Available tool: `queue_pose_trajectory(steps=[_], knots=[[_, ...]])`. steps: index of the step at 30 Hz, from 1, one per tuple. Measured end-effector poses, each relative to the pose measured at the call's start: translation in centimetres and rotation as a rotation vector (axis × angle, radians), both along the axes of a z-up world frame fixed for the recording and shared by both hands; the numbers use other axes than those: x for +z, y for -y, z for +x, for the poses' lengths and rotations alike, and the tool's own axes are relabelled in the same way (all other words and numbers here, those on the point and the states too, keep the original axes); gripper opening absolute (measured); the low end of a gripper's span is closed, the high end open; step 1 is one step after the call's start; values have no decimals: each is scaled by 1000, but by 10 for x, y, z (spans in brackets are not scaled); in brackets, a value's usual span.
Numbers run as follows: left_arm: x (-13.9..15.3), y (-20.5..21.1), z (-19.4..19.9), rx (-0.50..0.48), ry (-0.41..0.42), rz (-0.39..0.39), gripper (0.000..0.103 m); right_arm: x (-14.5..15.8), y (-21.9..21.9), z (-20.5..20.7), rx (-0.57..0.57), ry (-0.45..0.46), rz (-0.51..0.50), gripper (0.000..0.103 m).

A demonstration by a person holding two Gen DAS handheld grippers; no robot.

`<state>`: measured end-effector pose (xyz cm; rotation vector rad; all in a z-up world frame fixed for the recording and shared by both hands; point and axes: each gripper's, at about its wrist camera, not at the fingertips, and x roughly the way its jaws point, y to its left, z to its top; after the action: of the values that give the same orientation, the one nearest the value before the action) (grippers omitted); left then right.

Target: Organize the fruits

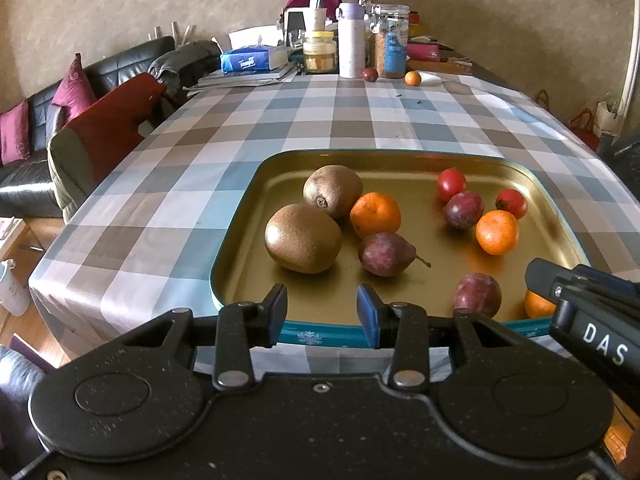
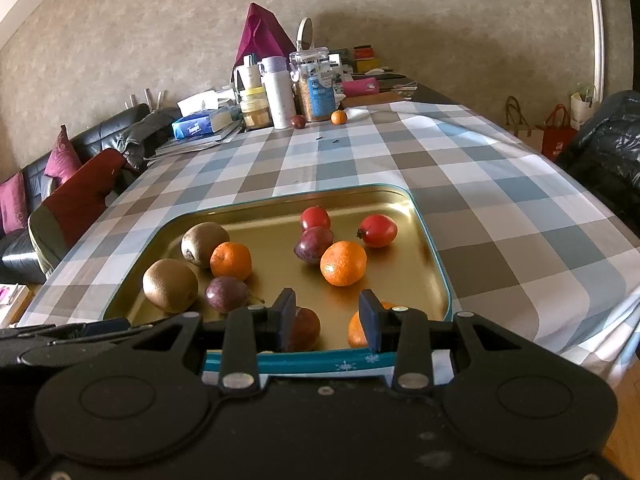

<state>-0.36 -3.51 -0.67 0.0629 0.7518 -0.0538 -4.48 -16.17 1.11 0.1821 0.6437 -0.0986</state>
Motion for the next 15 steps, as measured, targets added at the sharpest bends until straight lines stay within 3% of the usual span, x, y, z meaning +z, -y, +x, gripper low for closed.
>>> queue_pose_trajectory(steps=[15], knots=[[-1, 1, -4, -5, 5, 12, 49, -1, 0, -2, 1, -9, -2, 38]])
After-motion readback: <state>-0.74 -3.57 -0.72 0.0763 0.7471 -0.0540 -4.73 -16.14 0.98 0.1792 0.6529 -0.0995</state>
